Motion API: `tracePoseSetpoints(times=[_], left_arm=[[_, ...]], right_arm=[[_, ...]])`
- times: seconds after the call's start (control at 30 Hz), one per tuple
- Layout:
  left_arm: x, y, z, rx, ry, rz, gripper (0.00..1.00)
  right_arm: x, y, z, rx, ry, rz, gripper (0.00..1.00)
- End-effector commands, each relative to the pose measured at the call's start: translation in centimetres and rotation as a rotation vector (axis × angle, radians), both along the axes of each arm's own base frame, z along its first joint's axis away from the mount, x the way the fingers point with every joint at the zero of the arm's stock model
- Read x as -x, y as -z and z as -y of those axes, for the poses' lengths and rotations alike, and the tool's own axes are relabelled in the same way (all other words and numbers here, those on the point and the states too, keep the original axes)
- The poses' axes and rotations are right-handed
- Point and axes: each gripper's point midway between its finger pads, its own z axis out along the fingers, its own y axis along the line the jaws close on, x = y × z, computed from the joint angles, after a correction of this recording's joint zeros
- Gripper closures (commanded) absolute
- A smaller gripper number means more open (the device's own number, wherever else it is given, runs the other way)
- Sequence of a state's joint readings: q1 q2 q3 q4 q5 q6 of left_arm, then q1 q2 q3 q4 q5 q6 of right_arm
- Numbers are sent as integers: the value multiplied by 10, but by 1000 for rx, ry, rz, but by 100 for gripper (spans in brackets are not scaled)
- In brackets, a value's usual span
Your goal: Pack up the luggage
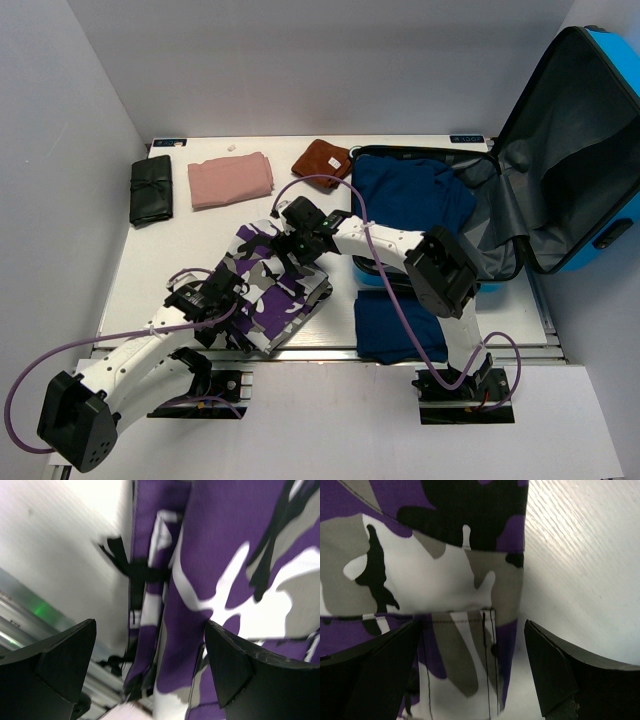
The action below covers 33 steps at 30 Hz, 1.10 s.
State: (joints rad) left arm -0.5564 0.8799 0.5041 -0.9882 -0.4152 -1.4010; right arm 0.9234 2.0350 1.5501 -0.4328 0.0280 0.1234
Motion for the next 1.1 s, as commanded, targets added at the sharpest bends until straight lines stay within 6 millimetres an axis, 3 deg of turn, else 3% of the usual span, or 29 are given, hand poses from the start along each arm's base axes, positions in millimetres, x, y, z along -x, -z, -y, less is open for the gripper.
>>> tracePoseSetpoints(times=[0.0, 0.23, 0.4, 0.43, 0.47, 0.53, 0.57, 0.6, 0.63, 0.67, 0.7, 0.77, 0.8, 0.87, 0.9, 0.97, 1.0, 1.07], left_arm=[[-12, 1, -17, -34, -84, 86, 2], [-30, 19, -6, 40, -30, 137, 2], [-33, 32, 0, 55, 36, 99, 4], [-35, 32, 2, 55, 50, 101, 8], [-35, 32, 1, 57, 56, 94, 20], [-37, 30, 1, 60, 68, 101, 33], [-39, 27, 4, 71, 77, 109, 47], [-40, 24, 5, 76, 86, 124, 53], [-42, 22, 6, 77, 102, 132, 61], [-45, 18, 8, 82, 114, 147, 73], [-48, 13, 10, 87, 124, 165, 79], [-57, 0, 14, 86, 161, 200, 92], [-61, -5, 17, 89, 187, 212, 100], [-71, -20, 22, 70, 252, 238, 100], [-82, -40, 30, 72, 288, 281, 100], [-91, -56, 37, 57, 357, 296, 100], [-102, -78, 42, 62, 377, 343, 100], [-113, -97, 50, 57, 436, 374, 100]], right_arm=[[-15, -13, -28, -101, -14, 60, 11], [-24, 14, -30, -96, -4, 72, 11], [-15, 29, -30, -101, -36, 36, 11], [-11, 36, -29, -102, -51, 15, 11], [-10, 38, -30, -107, -56, 8, 12], [-4, 46, -28, -94, -65, -19, 19], [-2, 48, -28, -90, -66, -30, 24], [2, 49, -27, -90, -73, -54, 39], [4, 48, -27, -91, -75, -60, 48], [5, 46, -27, -95, -79, -62, 65], [6, 44, -27, -101, -80, -65, 73], [5, 26, -29, -131, -94, -45, 94], [6, 11, -32, -154, -102, -27, 100], [5, -8, -34, -175, -108, 4, 100], [1, -31, -35, -202, -101, 44, 100], [-3, -55, -35, -224, -86, 77, 100], [-10, -78, -35, -248, -60, 121, 100], [-15, -100, -31, -258, -29, 158, 100]])
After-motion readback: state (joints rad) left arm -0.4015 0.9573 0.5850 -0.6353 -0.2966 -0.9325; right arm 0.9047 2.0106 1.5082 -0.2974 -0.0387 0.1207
